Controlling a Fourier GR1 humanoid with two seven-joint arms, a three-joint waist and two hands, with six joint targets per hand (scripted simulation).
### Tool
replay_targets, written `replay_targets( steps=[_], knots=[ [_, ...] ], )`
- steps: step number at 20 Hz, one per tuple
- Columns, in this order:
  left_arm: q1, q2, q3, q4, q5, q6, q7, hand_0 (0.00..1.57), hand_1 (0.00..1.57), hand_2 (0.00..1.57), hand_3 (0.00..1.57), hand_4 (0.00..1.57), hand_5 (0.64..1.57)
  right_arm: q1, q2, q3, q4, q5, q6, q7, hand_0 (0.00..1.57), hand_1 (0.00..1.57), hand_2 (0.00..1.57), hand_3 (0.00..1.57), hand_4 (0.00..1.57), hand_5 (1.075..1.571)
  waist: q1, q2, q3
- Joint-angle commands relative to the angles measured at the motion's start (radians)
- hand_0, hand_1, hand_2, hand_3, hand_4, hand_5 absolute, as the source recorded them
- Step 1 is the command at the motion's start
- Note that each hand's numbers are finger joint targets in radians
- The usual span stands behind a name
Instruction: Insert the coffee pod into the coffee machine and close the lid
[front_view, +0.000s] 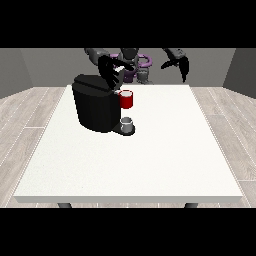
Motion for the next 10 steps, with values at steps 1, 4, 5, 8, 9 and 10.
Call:
replay_targets(
  steps=[1, 4, 5, 8, 9, 10],
  knots=[
    [-0.019, -0.016, -0.033, 0.004, -0.012, -0.009, -0.008, 0.0, 0.0, 0.0, 0.0, 0.38, 1.571, -0.107, 0.051, 0.081, -0.045, 0.036, 0.031, -0.069, 0.0, 0.0, 0.0, 0.0, 0.2, 1.571, 0.094, 0.022, -0.0203],
    [-0.029, -0.026, -0.036, -0.01, 0.001, -0.013, 0.005, 0.0, 0.0, 0.0, 0.0, 0.33, 1.571, -0.131, -0.004, 0.047, -0.047, 0.03, 0.041, -0.039, 0.0, 0.0, 0.0, 0.0, 0.26, 1.571, 0.119, 0.022, -0.0195],
    [-0.034, -0.01, -0.029, -0.003, 0.0, -0.02, -0.022, 0.0, 0.0, 0.0, 0.0, 0.33, 1.571, -0.113, 0.021, 0.061, -0.07, 0.037, 0.027, -0.052, 0.0, 0.0, 0.0, 0.0, 0.27, 1.571, 0.116, 0.03, -0.0198],
    [-0.041, -0.027, -0.038, 0.001, 0.008, -0.025, -0.009, 0.0, 0.0, 0.0, 0.0, 0.39, 1.571, -0.133, 0.015, 0.052, -0.098, 0.037, 0.017, 0.024, 0.0, 0.0, 0.0, 0.0, 0.1, 1.571, 0.156, 0.026, -0.0197],
    [-0.066, -0.023, -0.043, -0.013, 0.006, -0.028, -0.007, 0.0, 0.0, 0.0, 0.0, 0.38, 1.571, -0.137, -0.003, 0.043, -0.102, 0.035, 0.027, 0.024, 0.0, 0.0, 0.0, 0.0, 0.13, 1.571, 0.172, 0.048, -0.0189],
    [-0.084, -0.032, -0.059, -0.022, -0.009, -0.019, -0.01, 0.0, 0.0, 0.0, 0.0, 0.41, 1.571, -0.135, -0.012, 0.055, -0.115, 0.06, 0.013, 0.012, 0.0, 0.0, 0.0, 0.0, 0.1, 1.571, 0.189, 0.077, -0.0185]
  ],
)
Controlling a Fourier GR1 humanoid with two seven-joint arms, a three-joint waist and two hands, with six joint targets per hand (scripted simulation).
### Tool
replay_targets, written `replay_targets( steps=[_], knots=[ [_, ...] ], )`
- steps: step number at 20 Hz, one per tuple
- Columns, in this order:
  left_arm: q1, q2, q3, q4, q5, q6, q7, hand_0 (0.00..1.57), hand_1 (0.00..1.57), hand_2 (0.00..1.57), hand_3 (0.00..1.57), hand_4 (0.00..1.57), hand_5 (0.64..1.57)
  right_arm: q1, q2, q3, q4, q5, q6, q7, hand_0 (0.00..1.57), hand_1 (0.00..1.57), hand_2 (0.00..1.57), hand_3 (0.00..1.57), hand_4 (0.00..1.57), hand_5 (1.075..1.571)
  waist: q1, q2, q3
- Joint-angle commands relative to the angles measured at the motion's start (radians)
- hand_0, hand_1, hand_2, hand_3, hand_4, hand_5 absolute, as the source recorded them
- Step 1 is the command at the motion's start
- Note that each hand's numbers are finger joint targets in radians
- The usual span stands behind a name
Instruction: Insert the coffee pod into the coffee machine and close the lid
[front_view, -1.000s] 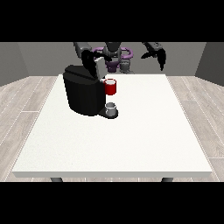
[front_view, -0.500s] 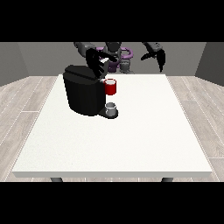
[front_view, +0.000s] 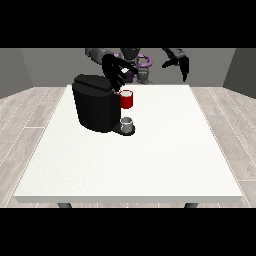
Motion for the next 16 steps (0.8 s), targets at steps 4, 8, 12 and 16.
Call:
replay_targets(
  steps=[4, 8, 12, 16],
  knots=[
    [-0.053, -0.01, -0.028, 0.002, -0.008, -0.012, -0.029, 0.0, 0.0, 0.0, 0.0, 0.38, 1.571, -0.131, 0.04, 0.048, -0.113, 0.009, 0.01, -0.08, 0.0, 0.0, 0.0, 0.0, 0.05, 1.571, 0.145, 0.068, -0.0298],
    [-0.074, -0.018, -0.051, 0.003, -0.003, -0.038, -0.023, 0.0, 0.0, 0.0, 0.0, 0.42, 1.571, -0.169, -0.005, 0.027, -0.149, 0.018, 0.012, 0.022, 0.0, 0.0, 0.0, 0.0, 0.0, 1.571, 0.218, 0.083, -0.0306],
    [-0.12, -0.017, -0.059, -0.005, -0.005, -0.044, -0.019, 0.0, 0.0, 0.0, 0.0, 0.37, 1.571, -0.165, -0.036, 0.025, -0.183, 0.036, 0.037, 0.041, 0.0, 0.0, 0.0, 0.0, 0.0, 1.571, 0.267, 0.118, -0.0295],
    [-0.16, 0.002, -0.055, -0.011, 0.014, -0.079, -0.01, 0.0, 0.0, 0.0, 0.0, 0.42, 1.571, -0.165, -0.053, -0.021, -0.206, 0.021, 0.022, 0.041, 0.0, 0.0, 0.0, 0.0, 0.0, 1.571, 0.307, 0.156, -0.0284]
  ],
)
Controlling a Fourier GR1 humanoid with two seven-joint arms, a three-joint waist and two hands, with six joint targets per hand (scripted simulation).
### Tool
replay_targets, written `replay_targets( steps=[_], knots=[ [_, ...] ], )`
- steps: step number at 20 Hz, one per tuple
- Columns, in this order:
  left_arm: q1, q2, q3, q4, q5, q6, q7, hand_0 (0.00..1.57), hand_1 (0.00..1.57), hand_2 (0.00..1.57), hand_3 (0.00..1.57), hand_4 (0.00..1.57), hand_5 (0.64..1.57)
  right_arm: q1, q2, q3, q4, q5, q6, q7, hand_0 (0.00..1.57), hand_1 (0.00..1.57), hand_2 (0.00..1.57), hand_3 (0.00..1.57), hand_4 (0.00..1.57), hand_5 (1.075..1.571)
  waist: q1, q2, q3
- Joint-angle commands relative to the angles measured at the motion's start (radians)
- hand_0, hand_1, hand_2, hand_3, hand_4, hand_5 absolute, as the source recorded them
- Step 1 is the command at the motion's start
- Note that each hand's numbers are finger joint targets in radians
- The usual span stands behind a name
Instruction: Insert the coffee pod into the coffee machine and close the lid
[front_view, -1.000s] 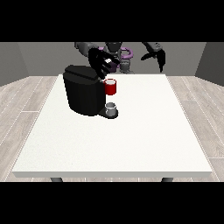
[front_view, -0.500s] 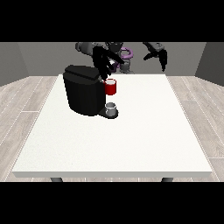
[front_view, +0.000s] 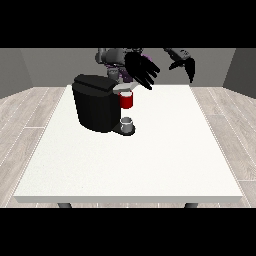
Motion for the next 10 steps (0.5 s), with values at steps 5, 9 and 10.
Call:
replay_targets(
  steps=[5, 9, 10],
  knots=[
    [-0.042, 0.003, 0.012, -0.024, 0.034, -0.02, 0.03, 0.0, 0.0, 0.0, 0.0, 0.0, 1.571, -0.112, 0.119, 0.048, -0.015, -0.032, -0.016, -0.226, 0.0, 0.0, 0.0, 0.0, 0.0, 1.571, 0.081, 0.06, -0.0377],
    [-0.048, 0.05, 0.05, -0.027, 0.048, -0.036, 0.01, 0.0, 0.0, 0.0, 0.0, 0.31, 1.571, -0.129, 0.17, 0.063, 0.03, -0.015, -0.053, -0.295, 0.0, 0.0, 0.0, 0.0, 0.1, 1.571, 0.059, 0.08, -0.0381],
    [-0.062, 0.031, 0.033, -0.041, 0.04, -0.024, 0.023, 0.0, 0.0, 0.0, 0.0, 0.33, 1.571, -0.178, 0.131, 0.042, 0.079, -0.025, -0.022, -0.305, 0.0, 0.0, 0.0, 0.0, 0.0, 1.571, 0.07, 0.112, -0.038]
  ],
)
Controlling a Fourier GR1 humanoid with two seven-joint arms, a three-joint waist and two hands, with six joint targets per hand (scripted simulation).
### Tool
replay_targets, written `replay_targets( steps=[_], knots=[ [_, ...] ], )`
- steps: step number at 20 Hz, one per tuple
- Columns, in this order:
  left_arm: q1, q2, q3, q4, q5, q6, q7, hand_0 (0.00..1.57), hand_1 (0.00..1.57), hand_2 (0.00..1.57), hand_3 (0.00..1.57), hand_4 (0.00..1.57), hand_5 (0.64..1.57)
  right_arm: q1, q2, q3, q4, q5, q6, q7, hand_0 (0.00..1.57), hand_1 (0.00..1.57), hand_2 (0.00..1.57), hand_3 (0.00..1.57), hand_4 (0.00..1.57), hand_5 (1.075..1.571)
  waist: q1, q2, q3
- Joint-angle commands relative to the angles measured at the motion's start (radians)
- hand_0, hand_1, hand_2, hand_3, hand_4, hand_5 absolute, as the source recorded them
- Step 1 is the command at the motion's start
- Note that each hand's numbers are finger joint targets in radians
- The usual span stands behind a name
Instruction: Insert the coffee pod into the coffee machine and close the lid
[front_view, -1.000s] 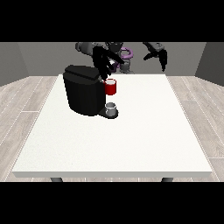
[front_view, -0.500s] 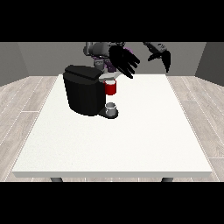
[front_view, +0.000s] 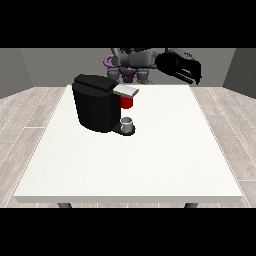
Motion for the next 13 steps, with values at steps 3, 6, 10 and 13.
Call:
replay_targets(
  steps=[3, 6, 10, 13],
  knots=[
    [0.022, 0.023, 0.031, 0.013, 0.021, -0.009, -0.005, 0.0, 0.0, 0.0, 0.0, 0.3, 1.571, -0.055, 0.075, 0.032, 0.05, -0.003, -0.007, -0.072, 0.0, 0.0, 0.0, 0.0, 0.0, 1.571, -0.037, -0.025, -0.0032],
    [0.037, 0.053, 0.085, 0.037, 0.057, -0.021, -0.019, 0.0, 0.0, 0.0, 0.0, 0.35, 1.571, -0.001, 0.137, 0.065, 0.02, -0.028, 0.022, -0.148, 0.0, 0.0, 0.0, 0.0, 0.0, 1.571, -0.116, -0.055, -0.003],
    [0.126, -0.012, 0.011, 0.004, 0.003, 0.024, -0.003, 0.0, 0.0, 0.0, 0.0, 0.25, 1.571, 0.08, 0.243, 0.12, 0.022, -0.02, -0.007, -0.237, 0.0, 0.0, 0.0, 0.0, 0.18, 1.571, -0.158, -0.138, -0.0026],
    [0.205, -0.01, 0.046, 0.019, 0.024, 0.038, -0.006, 0.0, 0.0, 0.0, 0.0, 0.27, 1.571, 0.169, 0.279, 0.16, 0.02, -0.021, 0.02, -0.296, 0.0, 0.0, 0.0, 0.0, 0.26, 1.571, -0.22, -0.191, -0.0026]
  ],
)
